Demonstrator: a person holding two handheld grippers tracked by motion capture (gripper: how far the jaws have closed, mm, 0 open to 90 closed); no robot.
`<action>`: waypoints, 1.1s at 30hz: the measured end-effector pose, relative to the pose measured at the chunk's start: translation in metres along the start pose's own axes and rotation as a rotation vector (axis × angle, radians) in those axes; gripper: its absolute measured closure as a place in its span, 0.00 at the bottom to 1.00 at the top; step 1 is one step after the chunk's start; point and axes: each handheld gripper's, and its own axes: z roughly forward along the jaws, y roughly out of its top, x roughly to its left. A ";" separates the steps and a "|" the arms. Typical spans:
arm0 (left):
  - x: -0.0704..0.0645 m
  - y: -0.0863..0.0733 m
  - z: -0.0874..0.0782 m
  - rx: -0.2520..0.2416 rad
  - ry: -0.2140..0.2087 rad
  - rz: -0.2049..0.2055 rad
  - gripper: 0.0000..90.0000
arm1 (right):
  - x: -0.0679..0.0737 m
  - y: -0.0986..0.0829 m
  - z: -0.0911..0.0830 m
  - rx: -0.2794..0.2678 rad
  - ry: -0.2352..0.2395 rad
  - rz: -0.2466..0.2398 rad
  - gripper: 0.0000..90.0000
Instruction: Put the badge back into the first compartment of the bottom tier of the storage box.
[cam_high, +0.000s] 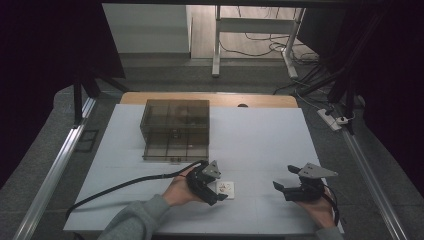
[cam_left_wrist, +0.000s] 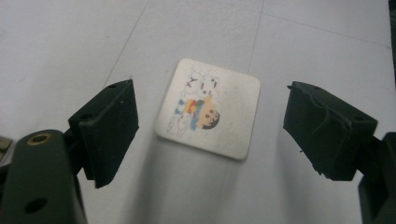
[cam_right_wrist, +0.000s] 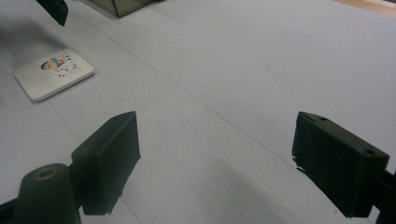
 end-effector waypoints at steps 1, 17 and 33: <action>0.000 0.001 0.001 0.000 -0.003 0.000 0.19 | 0.000 0.000 0.000 0.001 0.000 -0.001 0.17; 0.003 0.012 0.022 0.062 -0.042 0.004 0.16 | 0.000 0.000 0.000 0.008 0.004 -0.001 0.16; 0.004 0.014 0.031 0.107 -0.027 0.033 0.19 | 0.000 -0.001 0.000 0.014 -0.001 -0.003 0.16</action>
